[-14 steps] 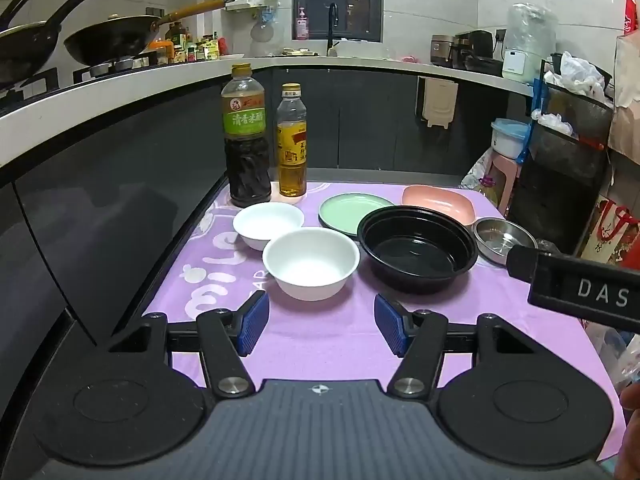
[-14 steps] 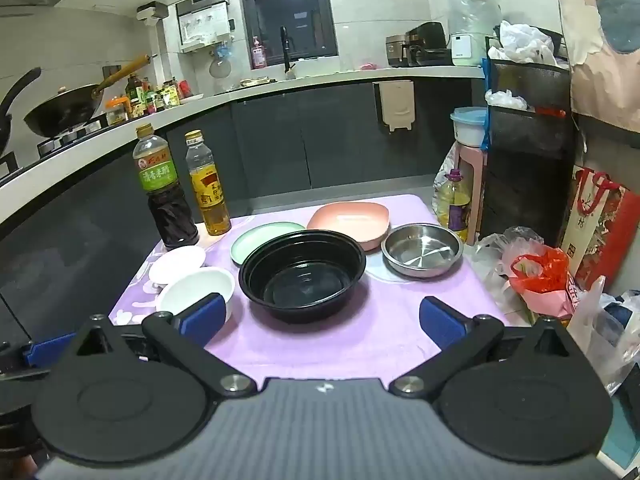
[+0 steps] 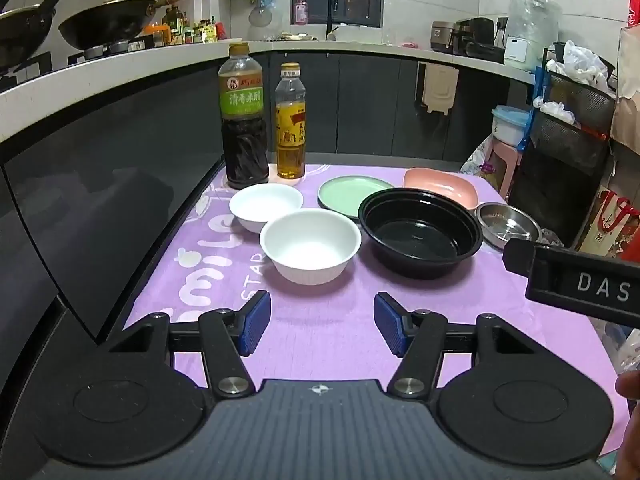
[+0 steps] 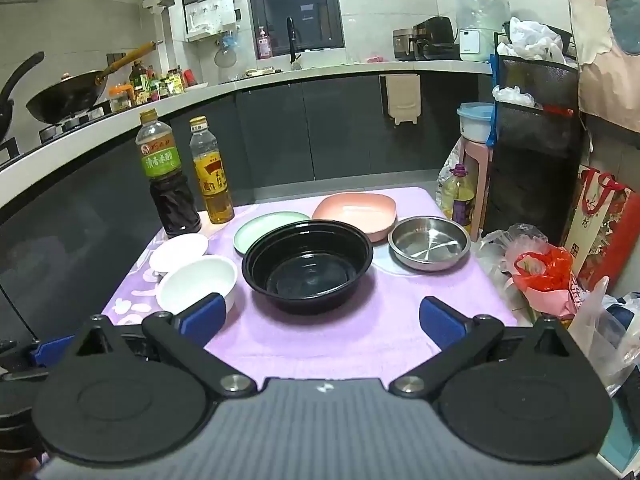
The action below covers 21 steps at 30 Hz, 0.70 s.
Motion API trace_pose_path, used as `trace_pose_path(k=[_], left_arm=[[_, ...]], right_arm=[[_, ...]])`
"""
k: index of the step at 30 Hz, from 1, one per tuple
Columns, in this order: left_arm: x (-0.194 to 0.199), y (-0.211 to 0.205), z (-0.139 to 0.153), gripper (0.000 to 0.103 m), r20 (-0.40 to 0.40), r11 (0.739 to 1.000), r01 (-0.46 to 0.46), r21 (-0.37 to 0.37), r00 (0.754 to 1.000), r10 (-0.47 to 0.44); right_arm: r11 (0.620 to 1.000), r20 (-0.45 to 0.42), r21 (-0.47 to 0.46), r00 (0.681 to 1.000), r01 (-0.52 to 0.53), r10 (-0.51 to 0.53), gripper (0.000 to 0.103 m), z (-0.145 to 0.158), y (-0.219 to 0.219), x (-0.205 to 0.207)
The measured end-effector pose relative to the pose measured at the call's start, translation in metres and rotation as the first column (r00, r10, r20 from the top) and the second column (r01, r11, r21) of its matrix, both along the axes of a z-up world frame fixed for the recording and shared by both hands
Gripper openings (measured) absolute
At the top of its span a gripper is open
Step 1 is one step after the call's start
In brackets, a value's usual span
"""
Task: Organize plates and bowls
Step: 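Move both grippers toward the rim of the black bowl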
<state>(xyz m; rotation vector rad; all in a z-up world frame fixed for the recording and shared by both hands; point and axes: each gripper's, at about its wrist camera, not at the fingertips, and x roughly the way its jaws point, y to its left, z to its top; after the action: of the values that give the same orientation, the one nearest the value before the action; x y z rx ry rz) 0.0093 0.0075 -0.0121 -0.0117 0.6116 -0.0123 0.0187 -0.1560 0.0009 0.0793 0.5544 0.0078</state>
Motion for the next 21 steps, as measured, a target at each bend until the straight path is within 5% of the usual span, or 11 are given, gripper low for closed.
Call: trace_pose_path(k=[21], left_arm=[[0.016, 0.001, -0.012, 0.055, -0.049, 1.000, -0.023, 0.011, 0.999, 0.024]], right_arm=[[1.000, -0.053, 0.022, 0.999, 0.000, 0.001, 0.068, -0.012, -0.003, 0.015]])
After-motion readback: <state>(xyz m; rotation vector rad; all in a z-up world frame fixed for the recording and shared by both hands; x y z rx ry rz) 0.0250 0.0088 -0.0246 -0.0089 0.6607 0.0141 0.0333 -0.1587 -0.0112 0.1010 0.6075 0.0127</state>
